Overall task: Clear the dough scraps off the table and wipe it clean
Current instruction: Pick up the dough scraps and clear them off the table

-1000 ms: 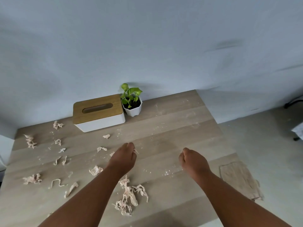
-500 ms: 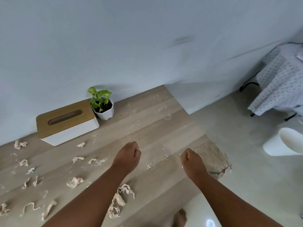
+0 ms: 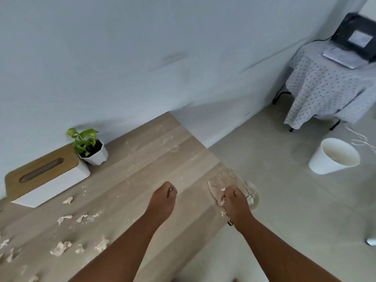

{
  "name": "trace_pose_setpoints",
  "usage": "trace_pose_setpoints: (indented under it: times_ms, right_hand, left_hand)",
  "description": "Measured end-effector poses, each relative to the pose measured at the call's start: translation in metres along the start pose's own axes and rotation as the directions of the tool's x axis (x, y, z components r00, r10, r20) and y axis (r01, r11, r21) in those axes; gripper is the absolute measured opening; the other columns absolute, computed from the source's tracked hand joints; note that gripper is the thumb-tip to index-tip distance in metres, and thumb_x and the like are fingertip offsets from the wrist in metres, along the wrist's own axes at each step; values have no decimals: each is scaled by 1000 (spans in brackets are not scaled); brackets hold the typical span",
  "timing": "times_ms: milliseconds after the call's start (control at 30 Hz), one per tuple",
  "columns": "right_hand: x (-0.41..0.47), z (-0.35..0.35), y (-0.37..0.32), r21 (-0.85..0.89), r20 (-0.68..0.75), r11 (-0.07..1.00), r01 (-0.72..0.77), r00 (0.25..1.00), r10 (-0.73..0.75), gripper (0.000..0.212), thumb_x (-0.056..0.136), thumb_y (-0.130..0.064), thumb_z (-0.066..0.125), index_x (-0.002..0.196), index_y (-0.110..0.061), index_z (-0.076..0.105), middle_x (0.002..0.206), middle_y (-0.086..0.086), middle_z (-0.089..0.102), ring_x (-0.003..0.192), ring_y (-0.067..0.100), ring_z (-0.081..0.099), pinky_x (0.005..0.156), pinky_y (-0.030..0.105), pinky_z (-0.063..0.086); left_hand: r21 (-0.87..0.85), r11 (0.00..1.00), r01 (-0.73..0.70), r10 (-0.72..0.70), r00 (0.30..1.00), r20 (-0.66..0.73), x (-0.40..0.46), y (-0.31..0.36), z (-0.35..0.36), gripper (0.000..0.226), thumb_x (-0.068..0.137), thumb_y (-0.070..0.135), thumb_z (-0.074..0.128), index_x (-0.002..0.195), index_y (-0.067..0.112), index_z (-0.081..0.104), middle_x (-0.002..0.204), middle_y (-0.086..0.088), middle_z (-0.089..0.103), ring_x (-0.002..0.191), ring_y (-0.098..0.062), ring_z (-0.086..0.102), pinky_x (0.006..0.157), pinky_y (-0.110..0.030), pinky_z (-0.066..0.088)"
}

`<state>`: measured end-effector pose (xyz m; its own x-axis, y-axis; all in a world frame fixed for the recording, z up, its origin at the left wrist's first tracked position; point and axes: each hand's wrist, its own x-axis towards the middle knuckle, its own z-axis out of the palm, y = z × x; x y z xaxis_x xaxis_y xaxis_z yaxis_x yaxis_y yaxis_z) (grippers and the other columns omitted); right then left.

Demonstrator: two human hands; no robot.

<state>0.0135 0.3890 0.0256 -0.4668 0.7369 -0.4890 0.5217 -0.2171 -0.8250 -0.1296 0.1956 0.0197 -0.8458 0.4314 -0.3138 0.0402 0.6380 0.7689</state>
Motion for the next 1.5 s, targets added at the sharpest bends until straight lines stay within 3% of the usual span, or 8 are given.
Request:
trace_pose_setpoints:
  times_ms: [233,500,633,733,900,1133,1300,1500]
  right_hand:
    - [21,-99,22,148,-19,988,-53,998,57,27,98,-12,43,72,-13,52,56,0,51,51,16,44,52,27,35]
    - [34,-207,49,313,-28,938,-149,986,166,24,94,-16,49,71,-13,55,58,3,47,44,16,40,40,22,36]
    - [38,-247,59,412,18,873,-261,960,279,18,90,-14,45,73,-13,51,52,-1,40,40,13,30,41,22,29]
    - [45,-267,66,444,22,849,-286,951,309,18,91,-17,45,76,-13,52,53,0,39,40,14,29,46,25,32]
    - [62,-288,81,501,21,806,-315,936,352,18,89,-20,49,72,-16,53,56,0,41,41,14,29,49,28,37]
    - [98,-315,80,525,-15,778,-345,910,413,17,89,-21,53,72,-18,51,57,-1,42,41,14,27,45,25,29]
    - [135,-330,67,510,-48,762,-399,871,488,17,90,-21,54,73,-19,51,60,-1,43,42,13,26,39,22,33]
    - [171,-318,60,518,-31,721,-460,832,554,15,89,-20,53,75,-17,51,64,0,40,48,14,23,37,21,29]
  left_hand:
    - [-178,982,62,-50,996,73,-25,69,85,25,96,10,47,80,20,64,56,3,57,51,-17,52,54,-33,41]
    - [-193,974,117,-78,977,200,-49,145,184,27,97,18,45,82,24,68,67,-3,64,56,-17,58,55,-29,41]
    - [-259,934,248,-171,943,285,-52,174,227,33,92,16,44,73,24,70,64,-4,61,47,-13,51,42,-24,41]
    - [-280,921,272,-173,927,332,-54,192,247,26,78,24,45,75,26,71,66,1,61,49,-16,49,43,-24,43]
    - [-281,899,335,-209,893,398,-44,204,283,26,91,10,41,91,14,66,66,-4,55,43,-14,41,60,-38,42]
    - [-257,842,474,-329,830,451,2,217,330,24,86,9,44,88,15,67,63,1,58,44,-10,45,40,-19,36]
    - [-273,820,503,-324,802,502,43,211,349,27,69,18,44,87,13,65,57,1,58,43,-12,46,40,-21,30]
    - [-250,782,570,-383,758,528,81,203,368,20,90,4,39,90,7,59,53,-2,57,40,-15,46,40,-22,32]
